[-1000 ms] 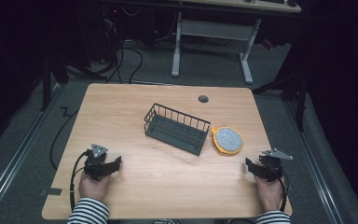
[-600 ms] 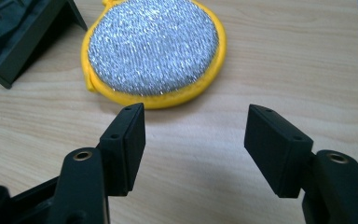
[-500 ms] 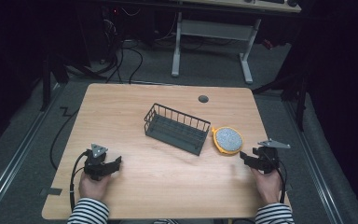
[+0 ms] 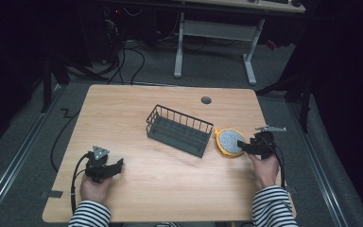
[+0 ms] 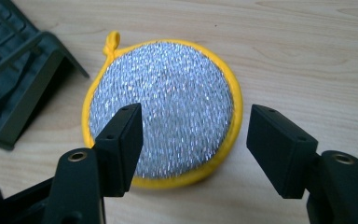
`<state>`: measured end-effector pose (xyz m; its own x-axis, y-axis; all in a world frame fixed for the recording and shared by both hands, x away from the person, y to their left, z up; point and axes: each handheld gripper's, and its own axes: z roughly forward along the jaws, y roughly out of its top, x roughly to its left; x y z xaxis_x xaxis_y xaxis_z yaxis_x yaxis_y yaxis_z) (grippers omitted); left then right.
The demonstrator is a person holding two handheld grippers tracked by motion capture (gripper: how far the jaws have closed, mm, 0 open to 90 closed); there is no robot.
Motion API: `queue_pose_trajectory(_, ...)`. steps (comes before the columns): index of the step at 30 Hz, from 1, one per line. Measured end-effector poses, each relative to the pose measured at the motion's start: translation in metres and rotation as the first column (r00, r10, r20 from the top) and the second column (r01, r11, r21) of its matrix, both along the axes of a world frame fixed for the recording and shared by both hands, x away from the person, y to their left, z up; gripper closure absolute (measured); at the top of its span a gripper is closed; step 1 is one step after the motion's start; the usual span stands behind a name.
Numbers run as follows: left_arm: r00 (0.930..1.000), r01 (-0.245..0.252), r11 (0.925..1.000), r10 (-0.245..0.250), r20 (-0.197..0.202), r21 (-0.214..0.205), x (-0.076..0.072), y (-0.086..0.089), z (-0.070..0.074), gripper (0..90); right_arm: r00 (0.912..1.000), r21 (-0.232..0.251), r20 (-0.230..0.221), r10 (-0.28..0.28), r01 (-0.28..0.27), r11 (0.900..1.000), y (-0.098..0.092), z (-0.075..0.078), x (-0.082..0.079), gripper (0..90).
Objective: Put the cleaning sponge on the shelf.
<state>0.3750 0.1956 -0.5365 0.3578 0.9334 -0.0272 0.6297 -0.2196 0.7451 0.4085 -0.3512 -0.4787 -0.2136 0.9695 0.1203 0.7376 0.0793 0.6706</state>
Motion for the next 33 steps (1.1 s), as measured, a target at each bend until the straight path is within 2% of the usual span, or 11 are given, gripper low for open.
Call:
queue_pose_trajectory(4, 1.0000, 0.000, 1.0000, 0.000, 0.000, 0.000, 0.000, 0.000, 0.000, 29.8, 0.9993, 0.003, -0.036, -0.015, 0.015, 0.9999, 0.001, -0.001, 0.016, 36.9)
queue_pose_trajectory(5, 1.0000, 0.000, 1.0000, 0.000, 0.000, -0.001, 0.000, 0.000, 0.000, 29.8, 0.9979, 0.005, -0.061, -0.022, 0.023, 0.9997, 0.001, -0.003, 0.022, 36.3)
queue_pose_trajectory(9, 1.0000, 0.000, 1.0000, 0.000, 0.001, -0.001, 0.000, 0.000, 0.000, 29.7, 0.9962, 0.016, -0.080, -0.033, 0.034, 0.9993, 0.001, -0.007, 0.027, 36.5)
queue_pose_trajectory(12, 1.0000, 0.000, 1.0000, 0.000, 0.001, -0.001, 0.000, 0.000, 0.000, 29.7, 0.9912, 0.014, -0.125, -0.044, 0.046, 0.9988, 0.001, -0.014, 0.032, 36.0)
queue_pose_trajectory(15, 1.0000, 0.001, 1.0000, -0.001, 0.000, 0.000, 0.000, 0.000, 0.000, 29.7, 0.9845, 0.063, -0.166, -0.056, 0.067, 0.9958, -0.004, -0.019, 0.037, 34.0)
queue_pose_trajectory(18, 1.0000, -0.001, 1.0000, 0.001, 0.001, 0.002, 0.000, 0.000, 0.000, 29.7, 0.9774, 0.090, -0.204, -0.057, 0.076, 0.9930, -0.007, -0.023, 0.041, 34.0)
queue_pose_trajectory(26, 1.0000, 0.000, 1.0000, 0.000, 0.000, 0.006, 0.000, -0.001, 0.000, 29.5, 0.9713, 0.152, -0.237, -0.018, 0.055, 0.9868, -0.012, -0.025, 0.043, 51.0)
queue_pose_trajectory(33, 1.0000, 0.001, 1.0000, -0.001, 0.000, 0.005, 0.000, -0.001, 0.000, 29.4, 0.9773, 0.160, -0.212, -0.004, 0.039, 0.9864, -0.010, -0.024, 0.042, 68.7)
